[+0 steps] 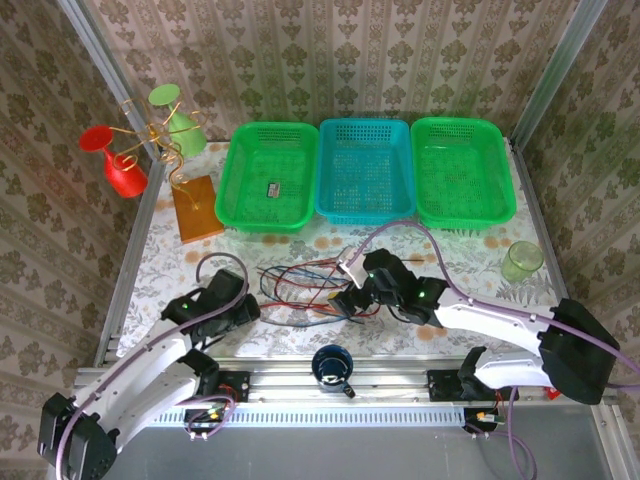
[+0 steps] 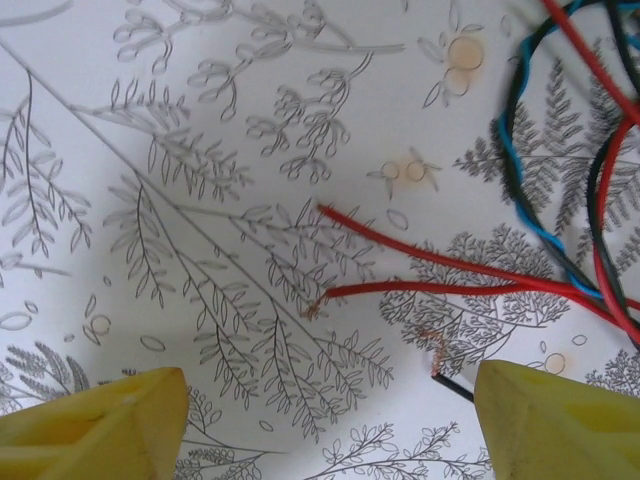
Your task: Untangle the cables
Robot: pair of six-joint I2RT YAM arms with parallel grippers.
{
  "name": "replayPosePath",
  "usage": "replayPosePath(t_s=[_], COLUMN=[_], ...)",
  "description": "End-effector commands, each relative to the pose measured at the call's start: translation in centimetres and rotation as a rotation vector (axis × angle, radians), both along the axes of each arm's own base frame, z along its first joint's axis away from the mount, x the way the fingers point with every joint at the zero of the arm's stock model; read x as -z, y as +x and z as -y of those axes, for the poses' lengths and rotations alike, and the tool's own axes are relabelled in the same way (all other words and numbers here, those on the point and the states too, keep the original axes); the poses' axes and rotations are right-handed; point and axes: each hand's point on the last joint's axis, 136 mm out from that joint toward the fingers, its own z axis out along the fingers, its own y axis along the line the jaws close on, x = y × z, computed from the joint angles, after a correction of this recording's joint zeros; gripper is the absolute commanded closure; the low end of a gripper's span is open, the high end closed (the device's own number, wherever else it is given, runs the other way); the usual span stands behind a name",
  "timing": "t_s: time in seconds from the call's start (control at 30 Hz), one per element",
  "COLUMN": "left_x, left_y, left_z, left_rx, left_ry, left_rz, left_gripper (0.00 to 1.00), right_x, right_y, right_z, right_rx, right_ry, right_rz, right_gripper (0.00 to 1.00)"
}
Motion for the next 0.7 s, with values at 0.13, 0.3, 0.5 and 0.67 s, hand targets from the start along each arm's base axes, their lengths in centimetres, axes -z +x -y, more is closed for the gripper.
replayPosePath(t_s=[0.13,0.3,0.5,0.67], left_x=[1.8,2.0,2.3,2.4], left_y=[0.3,0.7,1.1,1.9], left_z=[0.6,1.4,1.9,1.8], left_rx=[-0.172,-0.174,-0.182,-0.201], left_ry=[-0.154,-0.225,-0.259,-0.282], left_rz=[0.054,0.072,0.074,0.108], left_gripper=[0.36,0.39,0.43,0.51], right_x=[-2.0,-1.9,-1.8,-1.7], right_y=[0.3,0.3,0.3,0.2], right_z=[-2.7,-2.7,-2.7,-2.9], right_rx=[-0.088,-0.099,-0.095,-0.101], right_ry=[0.055,0.047,0.052,0.054], right_rz=[0.04,0.046,0.04,0.033], right_gripper=[0.05,0.04,0.04,0.04])
